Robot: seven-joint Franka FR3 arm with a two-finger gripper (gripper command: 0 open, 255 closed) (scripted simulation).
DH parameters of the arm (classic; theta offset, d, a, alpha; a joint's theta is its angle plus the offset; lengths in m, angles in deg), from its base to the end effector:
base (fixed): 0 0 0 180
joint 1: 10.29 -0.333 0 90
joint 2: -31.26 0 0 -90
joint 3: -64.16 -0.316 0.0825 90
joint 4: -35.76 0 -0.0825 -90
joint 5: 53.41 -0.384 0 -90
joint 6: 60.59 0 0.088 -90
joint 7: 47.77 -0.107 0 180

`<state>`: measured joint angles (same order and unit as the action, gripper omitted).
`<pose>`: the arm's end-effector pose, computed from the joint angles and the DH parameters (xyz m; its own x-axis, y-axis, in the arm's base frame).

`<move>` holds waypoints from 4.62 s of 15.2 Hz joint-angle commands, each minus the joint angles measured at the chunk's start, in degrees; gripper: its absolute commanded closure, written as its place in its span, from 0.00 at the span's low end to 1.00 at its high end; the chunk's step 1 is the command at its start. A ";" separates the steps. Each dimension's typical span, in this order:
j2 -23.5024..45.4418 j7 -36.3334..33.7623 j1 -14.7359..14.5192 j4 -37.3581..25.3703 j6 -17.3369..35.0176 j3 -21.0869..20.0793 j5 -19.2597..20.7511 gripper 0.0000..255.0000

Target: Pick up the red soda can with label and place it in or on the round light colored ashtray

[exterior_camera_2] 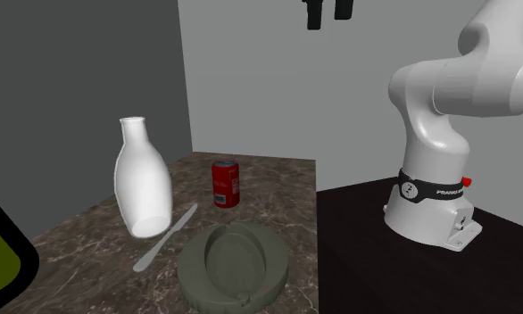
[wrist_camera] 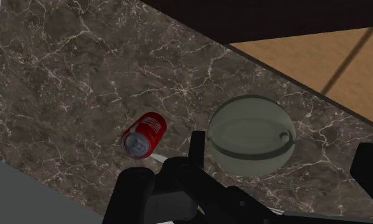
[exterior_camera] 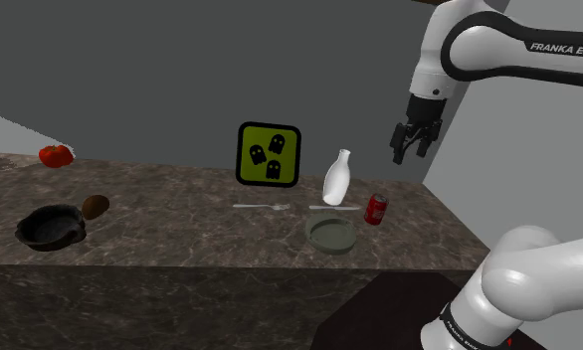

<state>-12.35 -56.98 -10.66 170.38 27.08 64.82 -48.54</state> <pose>0.3088 -0.0119 0.5828 0.9854 -0.1644 -0.0451 -0.1602 -0.9834 0.0853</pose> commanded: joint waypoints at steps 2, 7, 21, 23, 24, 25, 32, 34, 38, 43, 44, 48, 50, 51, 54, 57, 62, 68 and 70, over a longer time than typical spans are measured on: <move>0.43 0.76 0.30 1.15 1.76 0.91 0.51 0.00; 3.95 4.52 1.87 5.77 10.86 5.57 2.90 0.00; 25.69 16.58 4.49 7.95 37.13 18.89 4.17 0.00; 29.99 18.99 4.44 6.92 40.55 20.67 2.83 0.00; 32.23 20.33 4.40 6.29 42.18 21.51 1.92 0.00; 34.52 21.76 4.36 5.57 43.75 22.29 0.85 0.00; 48.11 31.27 5.19 0.49 51.38 24.65 -8.24 0.00; 49.43 31.96 5.30 0.81 52.87 24.47 -9.21 0.00; 52.60 33.71 5.65 1.35 56.22 23.86 -11.68 0.00; 52.60 33.70 5.68 1.35 56.22 23.83 -11.67 0.00; 52.60 33.70 5.68 1.35 56.22 23.83 -11.67 0.00; 52.60 33.70 5.67 1.34 56.21 23.83 -11.67 1.00; 52.62 33.70 5.67 1.34 56.22 23.82 -11.69 1.00; 52.61 33.70 5.67 1.34 56.23 23.82 -11.68 1.00; 52.60 33.69 5.67 1.35 56.22 23.82 -11.67 1.00; 51.88 33.29 5.56 1.27 55.50 24.01 -11.10 1.00; 48.48 31.45 5.17 0.60 51.81 24.63 -8.51 1.00; 44.75 29.61 4.98 -0.65 47.24 24.90 -5.97 1.00; 43.61 29.09 4.95 -1.18 45.69 24.92 -5.27 1.00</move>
<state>31.83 -27.62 -5.69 169.62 73.69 89.72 -54.17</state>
